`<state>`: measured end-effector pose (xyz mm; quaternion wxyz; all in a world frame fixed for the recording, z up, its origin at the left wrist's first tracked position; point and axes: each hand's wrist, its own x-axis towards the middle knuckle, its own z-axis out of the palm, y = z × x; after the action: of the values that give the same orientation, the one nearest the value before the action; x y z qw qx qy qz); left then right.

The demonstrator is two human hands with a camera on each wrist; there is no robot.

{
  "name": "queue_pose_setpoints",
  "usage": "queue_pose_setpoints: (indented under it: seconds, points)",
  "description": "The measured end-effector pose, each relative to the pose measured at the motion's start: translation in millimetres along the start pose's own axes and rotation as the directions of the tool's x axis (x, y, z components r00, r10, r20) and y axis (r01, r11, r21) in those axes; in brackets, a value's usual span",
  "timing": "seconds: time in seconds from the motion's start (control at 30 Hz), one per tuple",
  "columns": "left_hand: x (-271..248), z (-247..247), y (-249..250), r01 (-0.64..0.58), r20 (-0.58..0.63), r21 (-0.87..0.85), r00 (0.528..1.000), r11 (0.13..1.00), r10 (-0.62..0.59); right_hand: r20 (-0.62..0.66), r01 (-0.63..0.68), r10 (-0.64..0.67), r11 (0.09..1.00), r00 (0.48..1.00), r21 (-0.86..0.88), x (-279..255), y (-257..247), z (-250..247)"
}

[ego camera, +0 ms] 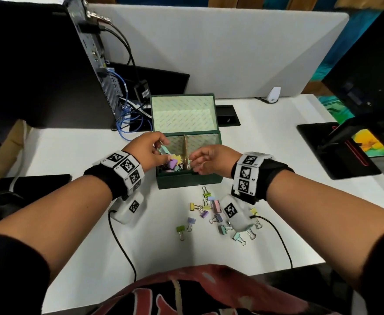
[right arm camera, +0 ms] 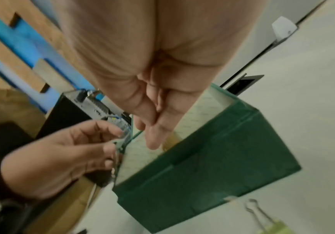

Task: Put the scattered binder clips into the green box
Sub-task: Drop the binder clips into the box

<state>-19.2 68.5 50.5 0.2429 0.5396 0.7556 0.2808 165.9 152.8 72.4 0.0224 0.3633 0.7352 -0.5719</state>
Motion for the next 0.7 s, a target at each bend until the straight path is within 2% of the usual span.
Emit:
queue_pose_setpoints:
  seconds: [0.03, 0.1, 0.27, 0.37, 0.5, 0.6, 0.7]
  points:
    - [0.0, 0.2, -0.2, 0.006, -0.002, -0.004, 1.0, 1.0, -0.006, -0.031, -0.005, 0.003, 0.997, 1.0, -0.075, 0.0, 1.3, 3.4]
    - [0.3, 0.4, -1.0, 0.011, -0.006, -0.01, 1.0, 1.0, -0.011, -0.114, 0.05, -0.074, 0.979, 0.991, -0.2, 1.8, 2.9, 8.3]
    - [-0.8, -1.9, -2.3, -0.019, 0.008, -0.015, 1.0, 1.0, 0.019, -0.279, 0.077, -0.108, 0.99, 0.954, -0.119, -0.6, 18.3, -2.0]
    - [-0.1, 0.3, -0.6, -0.043, -0.002, -0.004, 0.999, 0.999, 0.043, -0.328, 0.06, -0.109, 0.986, 0.938, -0.157, -12.1, 39.3, -21.3]
    - [2.0, 6.2, 4.4, -0.105, 0.048, 0.138, 0.994, 0.985, 0.099, -0.397, -0.039, -0.072, 0.963, 0.915, -0.265, -33.1, 67.6, -44.6]
    - [3.4, 11.7, 11.8, -0.181, 0.09, 0.212, 0.982, 0.96, 0.165, -0.371, -0.135, -0.02, 0.912, 0.928, -0.388, -52.3, 86.9, -54.9]
    - [-0.9, 24.3, 28.3, -0.275, 0.174, 0.258, 0.956, 0.926, 0.235, -0.235, -0.218, 0.104, 0.816, 0.966, -0.535, -66.4, 103.4, -53.9]
